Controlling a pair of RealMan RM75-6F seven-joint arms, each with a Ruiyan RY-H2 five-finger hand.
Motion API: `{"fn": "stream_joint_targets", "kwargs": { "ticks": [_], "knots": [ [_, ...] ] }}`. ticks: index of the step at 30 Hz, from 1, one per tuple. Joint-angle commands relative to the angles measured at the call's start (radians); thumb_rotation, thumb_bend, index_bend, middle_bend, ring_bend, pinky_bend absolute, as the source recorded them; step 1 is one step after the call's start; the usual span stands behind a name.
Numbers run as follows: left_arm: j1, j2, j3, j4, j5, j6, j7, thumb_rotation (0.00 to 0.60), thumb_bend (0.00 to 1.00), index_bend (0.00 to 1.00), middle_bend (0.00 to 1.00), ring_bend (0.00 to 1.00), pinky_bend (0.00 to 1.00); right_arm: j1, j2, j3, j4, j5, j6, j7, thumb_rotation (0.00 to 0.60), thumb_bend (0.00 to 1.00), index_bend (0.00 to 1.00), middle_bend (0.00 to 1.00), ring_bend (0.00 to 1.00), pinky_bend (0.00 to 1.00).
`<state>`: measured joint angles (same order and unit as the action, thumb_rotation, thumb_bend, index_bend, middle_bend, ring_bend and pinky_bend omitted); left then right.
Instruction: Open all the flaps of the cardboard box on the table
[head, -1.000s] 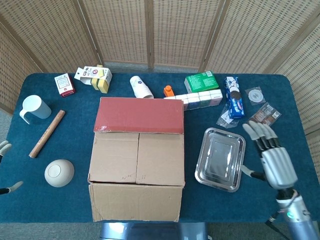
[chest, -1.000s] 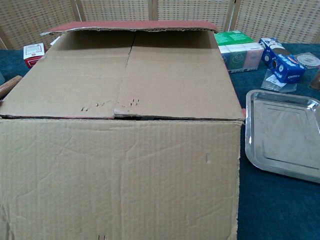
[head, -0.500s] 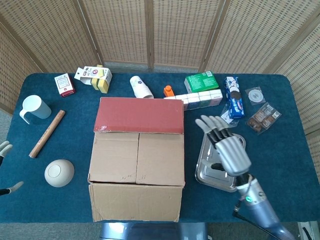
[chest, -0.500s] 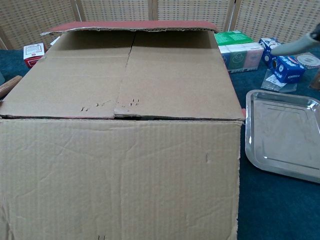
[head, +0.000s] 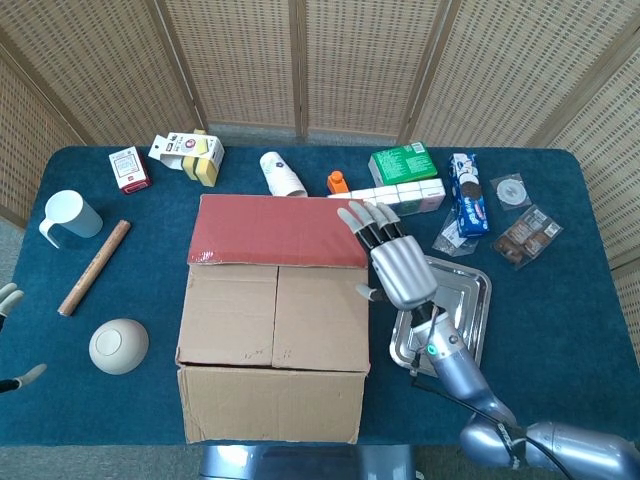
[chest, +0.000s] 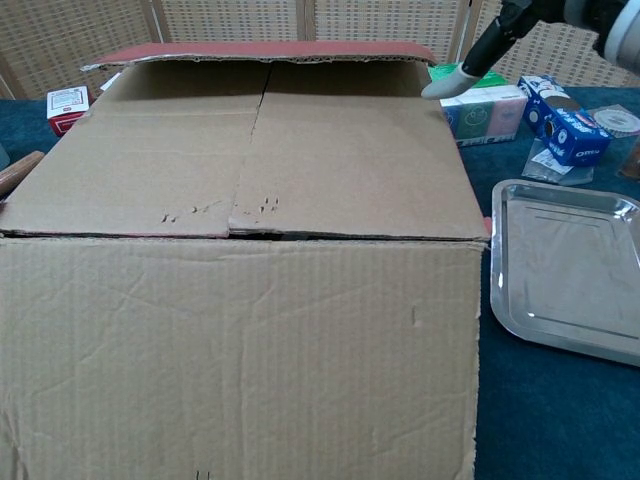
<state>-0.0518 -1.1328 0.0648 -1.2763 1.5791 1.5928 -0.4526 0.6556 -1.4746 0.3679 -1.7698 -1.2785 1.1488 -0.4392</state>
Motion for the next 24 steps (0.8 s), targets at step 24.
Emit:
{"fn": "stream_joint_targets", "kwargs": {
  "ticks": [24],
  "knots": [
    [0.017,0.0,-0.022,0.009,0.001,-0.009,-0.016,0.6,0.0,0.0,0.0,0.0,0.06,0.238,-0.145,0.217,0.28,0.112,0.101,-0.12,0.6,0.16,0.0,0.0,0.0,0.0]
  ]
}}
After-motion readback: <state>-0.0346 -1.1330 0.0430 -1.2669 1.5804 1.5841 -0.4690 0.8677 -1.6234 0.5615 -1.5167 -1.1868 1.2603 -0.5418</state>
